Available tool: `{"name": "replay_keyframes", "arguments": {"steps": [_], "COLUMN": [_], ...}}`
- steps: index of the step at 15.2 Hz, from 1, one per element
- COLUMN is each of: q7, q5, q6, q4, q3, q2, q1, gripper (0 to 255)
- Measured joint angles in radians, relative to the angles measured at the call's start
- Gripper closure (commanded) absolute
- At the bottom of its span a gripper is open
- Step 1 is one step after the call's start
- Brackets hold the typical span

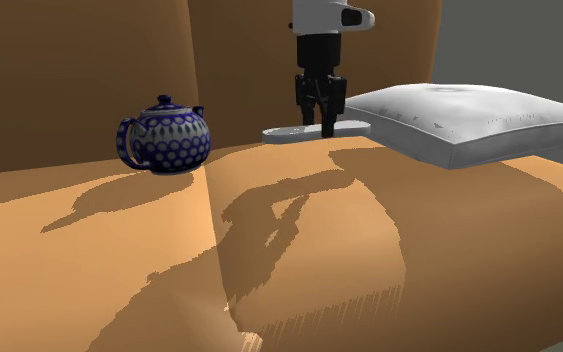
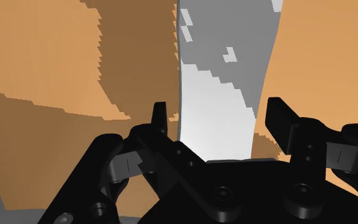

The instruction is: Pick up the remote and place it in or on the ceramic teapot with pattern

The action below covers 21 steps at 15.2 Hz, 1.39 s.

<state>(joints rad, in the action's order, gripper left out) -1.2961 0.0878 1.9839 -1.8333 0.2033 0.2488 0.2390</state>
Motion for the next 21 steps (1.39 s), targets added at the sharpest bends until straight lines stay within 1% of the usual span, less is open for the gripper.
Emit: {"name": "replay_keyframes", "arguments": {"steps": [11,21], "q7": [0.012,0.019], "q5": [-0.013,-0.018], "q6": [-0.131,-0.265], "q4": [0.089,0.21], "q3": [0.003,0.005], "q2": [-0.043,-0.057], "q1": [0.001,0.0], "gripper": [255,255]}}
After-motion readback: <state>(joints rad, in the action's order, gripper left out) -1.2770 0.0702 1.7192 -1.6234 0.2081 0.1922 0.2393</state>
